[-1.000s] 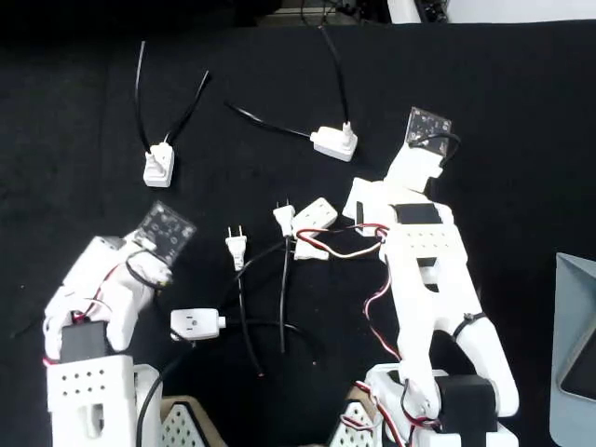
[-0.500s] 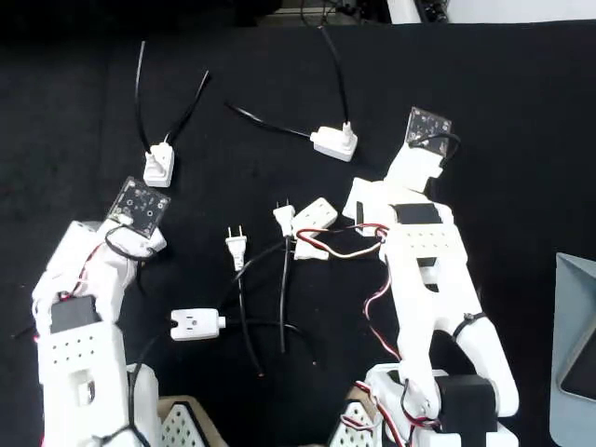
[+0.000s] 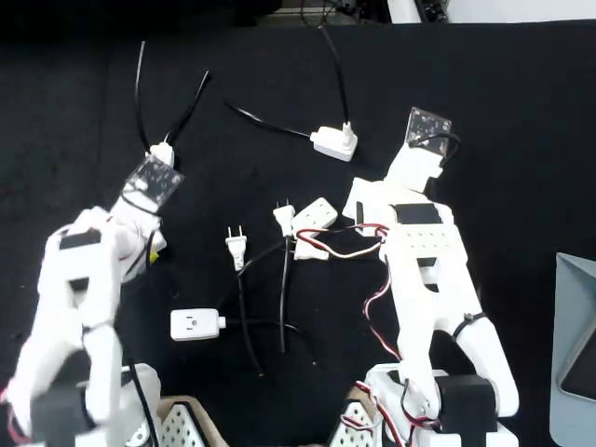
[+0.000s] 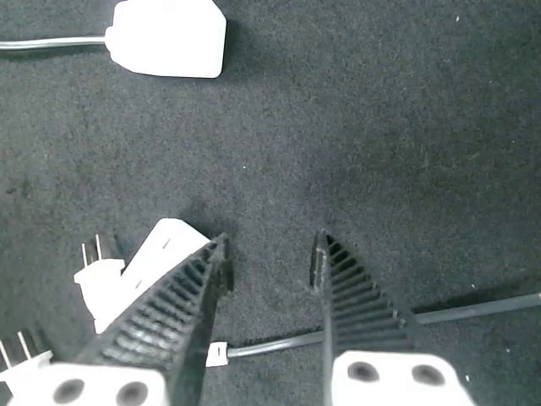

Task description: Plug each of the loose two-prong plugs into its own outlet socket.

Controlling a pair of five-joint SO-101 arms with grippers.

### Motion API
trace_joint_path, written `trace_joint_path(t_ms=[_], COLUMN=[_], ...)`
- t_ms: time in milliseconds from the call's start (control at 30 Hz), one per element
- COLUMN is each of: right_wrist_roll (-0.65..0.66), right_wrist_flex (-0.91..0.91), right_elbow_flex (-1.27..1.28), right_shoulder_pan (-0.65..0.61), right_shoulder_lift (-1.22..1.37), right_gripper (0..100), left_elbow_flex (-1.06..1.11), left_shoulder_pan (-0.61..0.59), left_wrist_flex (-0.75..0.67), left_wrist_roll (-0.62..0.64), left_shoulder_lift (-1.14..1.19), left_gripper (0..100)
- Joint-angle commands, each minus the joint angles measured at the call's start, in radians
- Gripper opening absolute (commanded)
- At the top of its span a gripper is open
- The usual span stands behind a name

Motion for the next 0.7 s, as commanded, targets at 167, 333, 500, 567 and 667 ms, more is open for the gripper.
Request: trace_joint_path(t_ms=[167,333,500,567,667], right_wrist_roll=[-0.005,-0.005,-0.005,-0.005,-0.005], right_wrist_flex=[-0.014,-0.014,-0.014,-0.014,-0.014], right_elbow_flex=[-0.002,-0.002,-0.002,-0.002,-0.002], right_shoulder_pan=[-0.012,-0.012,-0.012,-0.012,-0.012], right_shoulder_lift=[-0.031,-0.031,-0.031,-0.031,-0.031], right_gripper=[15.5,15.5,15.5,15.5,15.5], left_elbow_flex=[-0.280,-0.323,-0.323,-0.318,-0.306], left_shoulder_pan=[0.008,0.007,0.013,0.018,0.019], left_wrist_flex=[-0.021,-0.023,-0.015,-0.014,0.031], left_wrist_roll=[-0.006,-0.006,-0.006,-0.006,-0.006], left_shoulder_lift=[0.374,0.445,0.446,0.445,0.404], left_gripper=[21,12,6,3,4])
